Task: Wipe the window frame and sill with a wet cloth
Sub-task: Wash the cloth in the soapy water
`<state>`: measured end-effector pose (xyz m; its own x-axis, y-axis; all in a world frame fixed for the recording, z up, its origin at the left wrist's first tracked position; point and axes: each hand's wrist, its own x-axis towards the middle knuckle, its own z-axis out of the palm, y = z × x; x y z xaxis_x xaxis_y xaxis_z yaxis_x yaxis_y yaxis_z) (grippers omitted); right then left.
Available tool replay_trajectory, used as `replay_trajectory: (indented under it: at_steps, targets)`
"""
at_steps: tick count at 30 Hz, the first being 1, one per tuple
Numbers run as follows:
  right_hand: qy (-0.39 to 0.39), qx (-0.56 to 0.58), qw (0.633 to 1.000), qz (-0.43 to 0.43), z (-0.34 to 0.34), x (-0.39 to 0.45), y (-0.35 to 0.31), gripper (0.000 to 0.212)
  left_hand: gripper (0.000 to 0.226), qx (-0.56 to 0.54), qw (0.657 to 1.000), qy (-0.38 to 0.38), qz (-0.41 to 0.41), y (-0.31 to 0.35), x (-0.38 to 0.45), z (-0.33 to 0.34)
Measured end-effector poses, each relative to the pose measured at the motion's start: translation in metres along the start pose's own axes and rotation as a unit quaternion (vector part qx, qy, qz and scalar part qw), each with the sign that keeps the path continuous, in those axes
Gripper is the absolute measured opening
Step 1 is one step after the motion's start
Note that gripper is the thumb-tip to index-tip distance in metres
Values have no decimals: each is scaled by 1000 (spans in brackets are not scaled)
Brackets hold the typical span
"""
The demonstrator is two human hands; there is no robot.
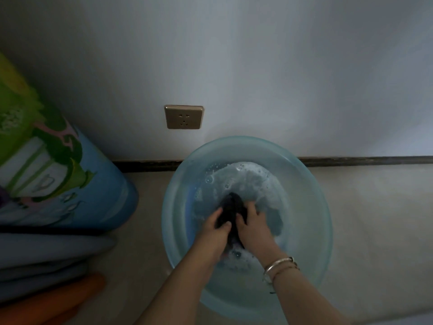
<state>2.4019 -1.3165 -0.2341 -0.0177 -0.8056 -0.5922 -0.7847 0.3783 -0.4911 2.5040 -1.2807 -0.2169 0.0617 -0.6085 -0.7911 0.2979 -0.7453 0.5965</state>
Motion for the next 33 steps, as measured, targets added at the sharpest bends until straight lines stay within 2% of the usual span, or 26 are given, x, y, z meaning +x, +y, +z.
replay_trajectory:
  at_steps: [3,7,8,12,15,17,19,21,24,26,28,29,31,33]
  targets:
    - [-79,217,973,11,2,-2,-10,14,35,-37,999,15,11,-2,4,-5]
    - [-47,316,948,14,-9,-3,-12,26,26,-88,996,27,24,7,-1,-13]
    - [-40,316,947,31,-12,-3,-10,26,25,-76,996,32,44,10,-4,-13]
    - [-67,321,937,123,-20,-3,-1,16,24,101,978,44,177,27,-25,-8]
    - [-97,391,892,205,-26,-9,1,17,29,140,959,-4,247,38,-43,-1]
    - [-136,429,859,245,-26,-12,4,39,29,135,955,-32,262,48,-51,3]
    - [-193,491,806,270,-31,-16,4,69,26,126,958,-56,252,56,-57,7]
    - [-260,553,747,260,-34,-18,5,84,26,131,960,-75,235,59,-60,6]
    - [-311,603,710,187,-45,-29,-5,83,23,151,958,-99,224,56,-66,2]
    - [-368,566,726,132,-50,-31,-5,82,20,231,935,-49,267,54,-66,-5]
    - [-433,487,755,75,-58,-33,-6,77,19,328,888,22,321,56,-61,-13]
    - [-469,439,765,41,-62,-33,-5,70,20,344,879,33,329,57,-58,-17]
    - [-523,358,773,-10,-66,-34,-9,45,20,331,891,10,312,59,-54,-21]
    - [-546,292,785,-23,-65,-31,-18,8,19,324,898,-12,297,61,-51,-19]
